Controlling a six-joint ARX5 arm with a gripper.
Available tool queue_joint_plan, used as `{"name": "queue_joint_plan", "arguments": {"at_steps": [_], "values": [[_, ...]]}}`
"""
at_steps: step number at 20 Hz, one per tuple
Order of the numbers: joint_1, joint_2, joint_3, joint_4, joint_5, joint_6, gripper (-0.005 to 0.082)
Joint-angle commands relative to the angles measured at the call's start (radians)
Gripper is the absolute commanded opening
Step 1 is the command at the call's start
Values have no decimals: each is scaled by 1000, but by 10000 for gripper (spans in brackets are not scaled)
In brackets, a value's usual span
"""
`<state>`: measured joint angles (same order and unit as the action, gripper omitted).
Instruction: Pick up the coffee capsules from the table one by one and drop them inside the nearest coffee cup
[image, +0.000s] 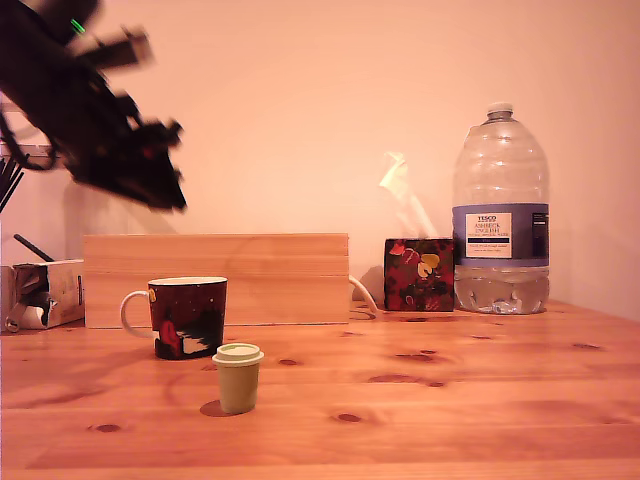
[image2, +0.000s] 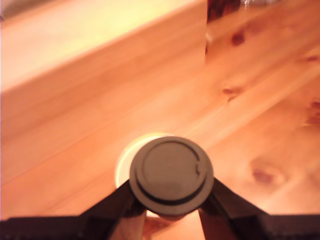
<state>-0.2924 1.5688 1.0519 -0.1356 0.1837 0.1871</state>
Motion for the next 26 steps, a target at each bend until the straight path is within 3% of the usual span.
{"name": "queue_joint_plan", "arguments": {"at_steps": [1, 9, 14, 24, 25, 26], "values": [[2, 53, 60, -70, 4, 4, 180], [15, 265, 337, -371, 14, 0, 180], [24, 341, 397, -408, 18, -4, 180], [24, 349, 397, -415, 17, -4, 182], [24, 349, 397, -411, 17, -3, 221], [24, 349, 397, -407, 17, -4, 326]]}}
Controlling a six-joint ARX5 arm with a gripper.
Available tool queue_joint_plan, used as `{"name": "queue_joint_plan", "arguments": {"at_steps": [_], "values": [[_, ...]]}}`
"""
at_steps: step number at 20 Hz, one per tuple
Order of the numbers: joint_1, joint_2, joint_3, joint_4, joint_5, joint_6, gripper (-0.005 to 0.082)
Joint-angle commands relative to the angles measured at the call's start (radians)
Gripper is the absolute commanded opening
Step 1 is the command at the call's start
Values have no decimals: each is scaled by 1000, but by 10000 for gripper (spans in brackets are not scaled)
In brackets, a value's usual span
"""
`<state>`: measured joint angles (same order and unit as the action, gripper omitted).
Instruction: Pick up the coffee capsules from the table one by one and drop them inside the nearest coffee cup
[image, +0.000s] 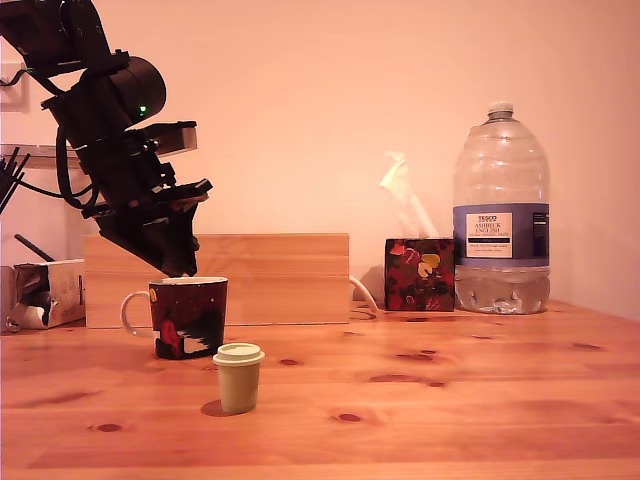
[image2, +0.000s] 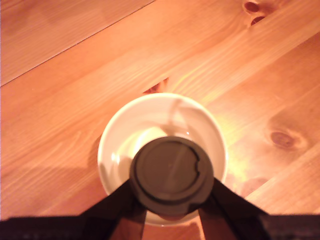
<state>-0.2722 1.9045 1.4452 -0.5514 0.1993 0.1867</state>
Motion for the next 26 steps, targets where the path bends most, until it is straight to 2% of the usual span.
{"name": "queue_joint_plan", "arguments": {"at_steps": [1, 2, 3, 12, 13, 14, 17, 18, 19, 21, 26], "values": [[4, 13, 4, 13, 1, -3, 480], [4, 13, 4, 17, 2, -4, 586], [4, 13, 4, 20, 1, -4, 614], [2, 0, 3, 65, 2, -5, 595], [1, -9, 3, 74, 2, -4, 547], [1, -19, 3, 85, 2, -3, 460], [-11, -61, 2, 113, 7, -3, 96], [-12, -75, 1, 123, 18, -3, 22], [-13, -88, -1, 131, 34, -3, -15], [-21, -131, -32, 170, 47, -3, -23], [-23, -338, -266, 354, 49, -33, -23]]}}
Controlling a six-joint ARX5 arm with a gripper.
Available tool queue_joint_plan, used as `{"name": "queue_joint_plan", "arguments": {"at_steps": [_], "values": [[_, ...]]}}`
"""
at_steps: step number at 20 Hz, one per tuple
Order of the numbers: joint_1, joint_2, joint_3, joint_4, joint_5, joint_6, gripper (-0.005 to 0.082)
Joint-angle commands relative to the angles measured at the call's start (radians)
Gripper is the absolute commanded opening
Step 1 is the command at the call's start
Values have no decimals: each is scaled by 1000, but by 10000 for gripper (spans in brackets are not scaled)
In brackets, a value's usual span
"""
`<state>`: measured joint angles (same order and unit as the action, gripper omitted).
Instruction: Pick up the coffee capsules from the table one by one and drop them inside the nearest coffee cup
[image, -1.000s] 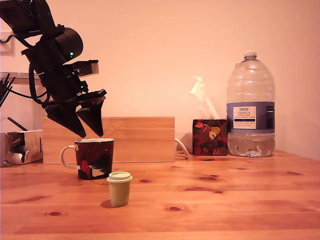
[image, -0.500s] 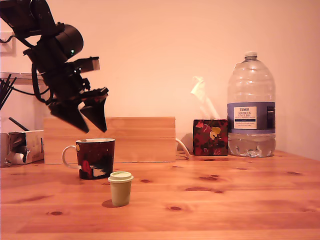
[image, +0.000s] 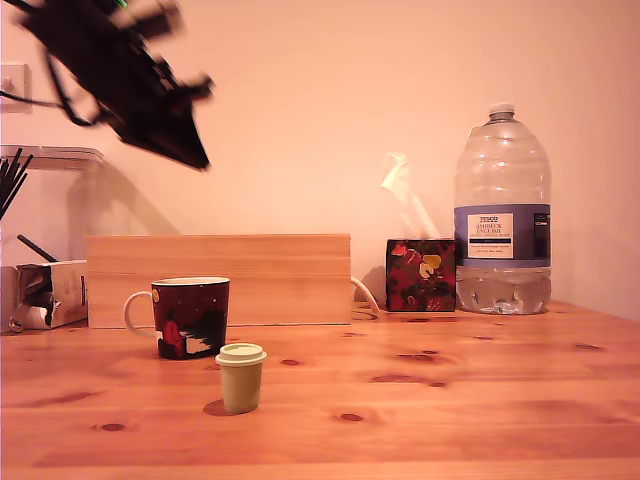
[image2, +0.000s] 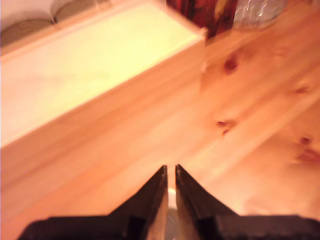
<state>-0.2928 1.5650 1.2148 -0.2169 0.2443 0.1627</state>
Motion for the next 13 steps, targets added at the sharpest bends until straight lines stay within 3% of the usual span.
{"name": "queue_joint_plan", "arguments": {"at_steps": [1, 5, 9, 13], "values": [[-4, -42, -76, 34, 13, -10, -23], [-16, -209, -230, 59, 39, -22, -23], [-18, -389, -413, 99, 37, -84, -23], [-18, -513, -500, 80, 36, -108, -23]]}}
